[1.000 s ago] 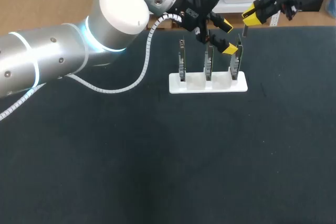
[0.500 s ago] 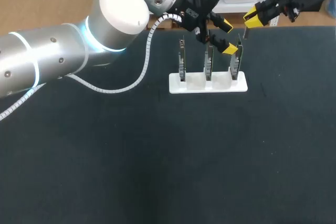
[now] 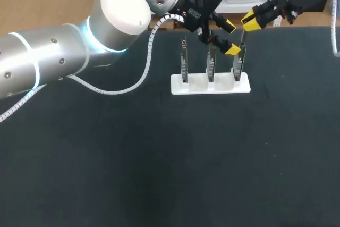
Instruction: Pick up the optical module with the left hand, and insert it into the network port with the right hand.
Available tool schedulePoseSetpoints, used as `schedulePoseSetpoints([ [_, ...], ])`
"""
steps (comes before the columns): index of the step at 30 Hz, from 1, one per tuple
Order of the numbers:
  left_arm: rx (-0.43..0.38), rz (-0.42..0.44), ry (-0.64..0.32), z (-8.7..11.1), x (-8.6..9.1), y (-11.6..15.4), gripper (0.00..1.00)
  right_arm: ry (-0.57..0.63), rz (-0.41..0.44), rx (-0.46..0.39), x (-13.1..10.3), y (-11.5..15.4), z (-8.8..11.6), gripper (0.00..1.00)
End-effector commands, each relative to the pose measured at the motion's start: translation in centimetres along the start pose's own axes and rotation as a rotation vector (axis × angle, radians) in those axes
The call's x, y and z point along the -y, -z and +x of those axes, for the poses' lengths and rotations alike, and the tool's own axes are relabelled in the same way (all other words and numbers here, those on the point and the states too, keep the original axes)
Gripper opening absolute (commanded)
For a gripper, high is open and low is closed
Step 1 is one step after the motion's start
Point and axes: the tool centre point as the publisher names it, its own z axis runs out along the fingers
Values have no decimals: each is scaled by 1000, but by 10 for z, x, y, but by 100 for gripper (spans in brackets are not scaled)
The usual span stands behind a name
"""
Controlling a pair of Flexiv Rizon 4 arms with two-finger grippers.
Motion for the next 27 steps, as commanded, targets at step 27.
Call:
schedulePoseSetpoints([
  [27,-1,0,0,0,0,0,100,-3,-19,-45,0,0,4,0],
])
